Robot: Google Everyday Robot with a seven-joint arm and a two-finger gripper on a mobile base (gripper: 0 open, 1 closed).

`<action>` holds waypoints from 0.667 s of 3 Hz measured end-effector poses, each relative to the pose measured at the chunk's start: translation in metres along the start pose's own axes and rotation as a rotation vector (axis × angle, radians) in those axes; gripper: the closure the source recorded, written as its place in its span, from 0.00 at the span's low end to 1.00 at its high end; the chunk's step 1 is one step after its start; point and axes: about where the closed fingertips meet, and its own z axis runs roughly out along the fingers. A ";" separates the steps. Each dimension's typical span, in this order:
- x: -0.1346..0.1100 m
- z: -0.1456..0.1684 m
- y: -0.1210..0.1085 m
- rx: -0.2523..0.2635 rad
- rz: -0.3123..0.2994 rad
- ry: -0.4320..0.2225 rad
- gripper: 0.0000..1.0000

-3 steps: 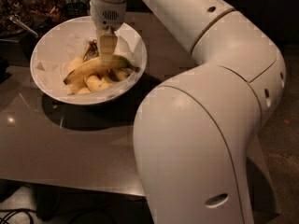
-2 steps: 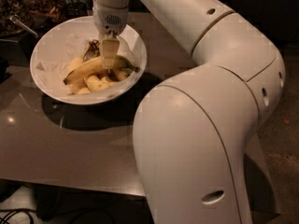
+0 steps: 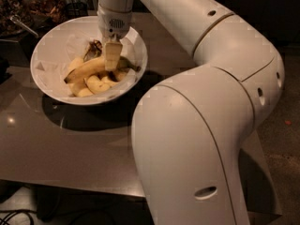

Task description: Pick banana from white bowl

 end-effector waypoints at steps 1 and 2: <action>0.000 0.000 0.000 0.000 0.000 0.000 0.94; -0.004 0.000 -0.007 0.041 0.003 -0.014 1.00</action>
Offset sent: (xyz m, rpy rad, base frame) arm -0.0072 -0.0053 0.0058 0.0031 -0.0269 -0.0166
